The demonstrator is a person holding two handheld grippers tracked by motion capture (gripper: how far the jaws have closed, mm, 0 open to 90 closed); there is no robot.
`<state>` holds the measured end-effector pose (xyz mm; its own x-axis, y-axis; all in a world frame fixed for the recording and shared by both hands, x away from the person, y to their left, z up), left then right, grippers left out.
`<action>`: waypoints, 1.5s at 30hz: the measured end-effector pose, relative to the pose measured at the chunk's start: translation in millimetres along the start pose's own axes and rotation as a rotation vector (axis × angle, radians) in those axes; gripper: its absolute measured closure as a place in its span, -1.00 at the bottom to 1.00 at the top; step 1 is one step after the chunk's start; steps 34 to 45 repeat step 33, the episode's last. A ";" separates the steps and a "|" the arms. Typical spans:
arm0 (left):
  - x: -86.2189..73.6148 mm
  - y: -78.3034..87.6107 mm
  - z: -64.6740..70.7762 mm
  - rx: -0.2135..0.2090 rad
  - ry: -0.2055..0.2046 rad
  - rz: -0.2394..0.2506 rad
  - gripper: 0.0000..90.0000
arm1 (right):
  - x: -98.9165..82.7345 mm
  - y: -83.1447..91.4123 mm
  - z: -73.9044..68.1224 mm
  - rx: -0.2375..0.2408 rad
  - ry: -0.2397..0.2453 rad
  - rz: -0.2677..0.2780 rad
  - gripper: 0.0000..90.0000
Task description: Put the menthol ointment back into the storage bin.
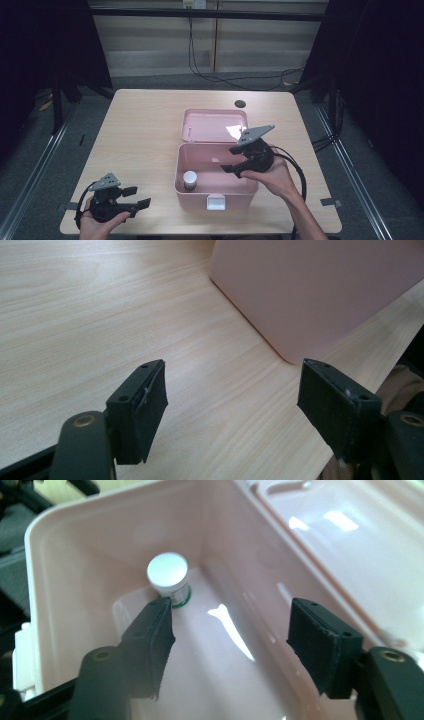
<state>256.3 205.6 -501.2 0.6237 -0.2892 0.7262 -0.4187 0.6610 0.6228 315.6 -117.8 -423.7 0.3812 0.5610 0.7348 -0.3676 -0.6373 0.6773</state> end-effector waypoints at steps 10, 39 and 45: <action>0.1 0.0 0.2 -0.001 0.000 0.000 -0.39 | -15.6 23.1 11.5 -0.101 -0.074 0.139 -0.18; 0.1 0.2 -0.5 0.001 -0.001 0.000 -0.39 | -64.2 70.1 29.8 -0.222 -0.225 0.274 -0.39; 0.1 0.2 -0.5 0.001 -0.001 0.000 -0.39 | -64.2 70.1 29.8 -0.222 -0.225 0.274 -0.39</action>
Point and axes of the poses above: each handheld gripper's, and its own axes: y roughly backward along the jaws, x roughly out of its top, z roughly to its right, the point moved 7 cm from there along -y, roughly forward along the jaws, and after that the axes turned 1 degree about x, right-handed, at the moved point
